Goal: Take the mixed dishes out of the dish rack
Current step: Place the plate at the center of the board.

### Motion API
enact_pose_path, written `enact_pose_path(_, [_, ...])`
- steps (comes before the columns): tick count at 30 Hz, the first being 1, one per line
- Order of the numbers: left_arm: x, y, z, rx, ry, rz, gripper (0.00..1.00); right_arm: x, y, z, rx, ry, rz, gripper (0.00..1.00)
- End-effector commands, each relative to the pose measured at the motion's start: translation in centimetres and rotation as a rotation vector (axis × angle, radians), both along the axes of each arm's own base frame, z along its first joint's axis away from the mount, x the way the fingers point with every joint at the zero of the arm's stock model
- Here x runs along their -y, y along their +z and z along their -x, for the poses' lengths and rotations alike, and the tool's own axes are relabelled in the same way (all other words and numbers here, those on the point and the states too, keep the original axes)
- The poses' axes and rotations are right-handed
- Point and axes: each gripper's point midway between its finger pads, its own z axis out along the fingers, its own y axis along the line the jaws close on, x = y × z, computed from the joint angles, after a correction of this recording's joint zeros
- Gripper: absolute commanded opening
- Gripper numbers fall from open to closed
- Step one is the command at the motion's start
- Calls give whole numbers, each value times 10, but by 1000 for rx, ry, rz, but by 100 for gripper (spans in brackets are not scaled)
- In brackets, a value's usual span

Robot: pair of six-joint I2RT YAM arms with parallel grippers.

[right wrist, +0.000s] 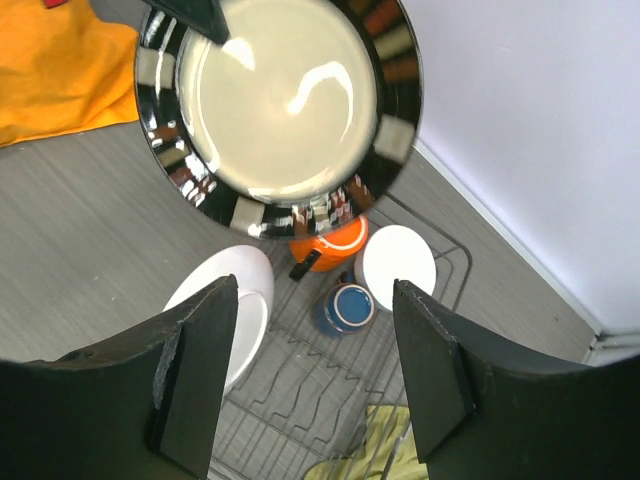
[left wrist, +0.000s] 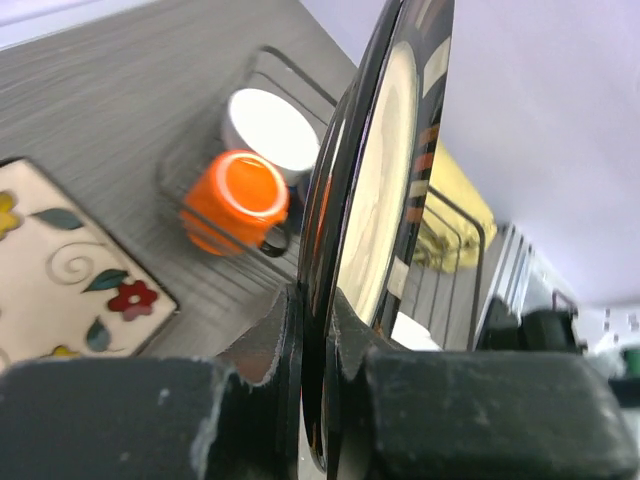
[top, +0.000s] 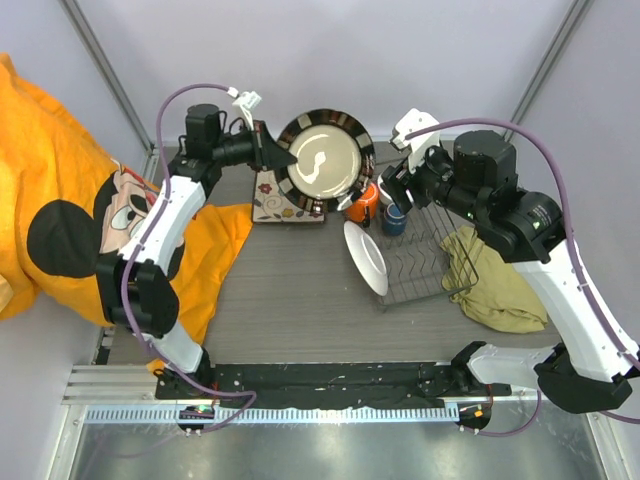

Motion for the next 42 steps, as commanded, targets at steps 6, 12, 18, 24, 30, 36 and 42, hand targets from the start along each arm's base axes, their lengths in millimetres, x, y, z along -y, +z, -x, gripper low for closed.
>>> enact_pose_path(6, [-43, 20, -77, -51, 132, 190, 0, 18, 8, -16, 81, -141, -33, 68])
enact_pose_path(12, [-73, -12, -119, -168, 219, 258, 0, 17, -3, -19, 68, -147, -13, 68])
enact_pose_path(18, [-102, -59, -149, -253, 302, 260, 0, 17, -11, -20, 59, -149, 0, 68])
enact_pose_path(24, [-112, -102, -162, -322, 344, 239, 0, 21, -17, -22, 54, -163, 9, 68])
enact_pose_path(30, [-116, -143, -168, -391, 368, 214, 0, 23, -18, -20, 53, -161, 12, 68])
enact_pose_path(36, [-116, -164, -166, -430, 373, 204, 0, 23, -23, -21, 48, -161, 23, 68])
enact_pose_path(42, [-116, -185, -158, -475, 377, 204, 0, 22, -27, -21, 42, -158, 31, 68])
